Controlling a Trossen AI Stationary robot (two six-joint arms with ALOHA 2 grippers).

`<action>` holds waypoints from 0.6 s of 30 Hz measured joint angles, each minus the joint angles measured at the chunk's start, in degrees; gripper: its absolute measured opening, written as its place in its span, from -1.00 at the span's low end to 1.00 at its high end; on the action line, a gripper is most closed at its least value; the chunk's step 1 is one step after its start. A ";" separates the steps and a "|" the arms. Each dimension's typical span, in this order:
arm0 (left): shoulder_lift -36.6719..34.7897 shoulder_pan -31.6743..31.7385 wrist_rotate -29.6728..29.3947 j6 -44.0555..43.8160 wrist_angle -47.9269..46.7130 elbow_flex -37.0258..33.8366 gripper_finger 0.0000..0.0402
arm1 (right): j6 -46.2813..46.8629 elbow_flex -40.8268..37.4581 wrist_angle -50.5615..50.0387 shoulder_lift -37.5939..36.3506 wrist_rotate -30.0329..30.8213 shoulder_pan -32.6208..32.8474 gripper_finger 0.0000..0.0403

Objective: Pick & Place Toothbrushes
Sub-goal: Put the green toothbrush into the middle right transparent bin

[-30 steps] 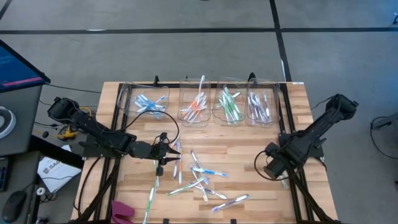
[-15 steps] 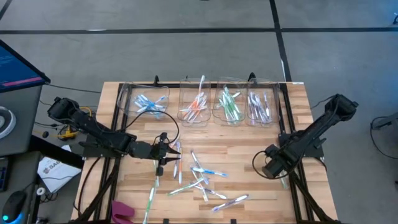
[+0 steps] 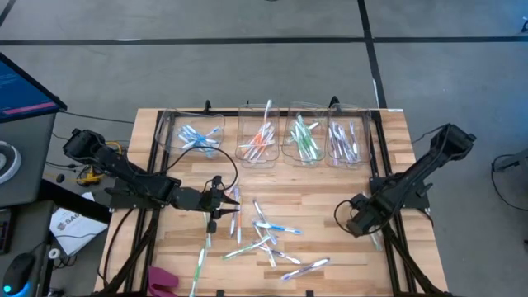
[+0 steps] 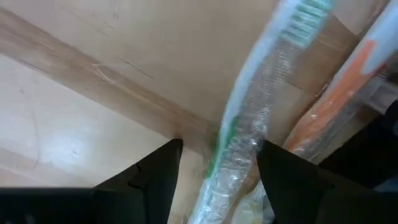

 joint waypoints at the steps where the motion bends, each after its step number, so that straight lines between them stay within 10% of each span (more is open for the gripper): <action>1: 0.00 0.00 0.00 0.00 0.00 0.00 -0.57 | 0.02 -0.32 0.42 -0.12 -0.08 -0.01 0.04; 10: -0.01 -0.01 -0.01 0.00 -0.01 0.00 -0.57 | -0.32 -0.39 0.90 0.05 -0.30 -0.71 -0.16; 18: 0.00 0.01 -0.01 0.00 -0.02 0.00 -0.57 | -0.72 -0.45 1.59 0.14 -2.97 -0.73 -0.90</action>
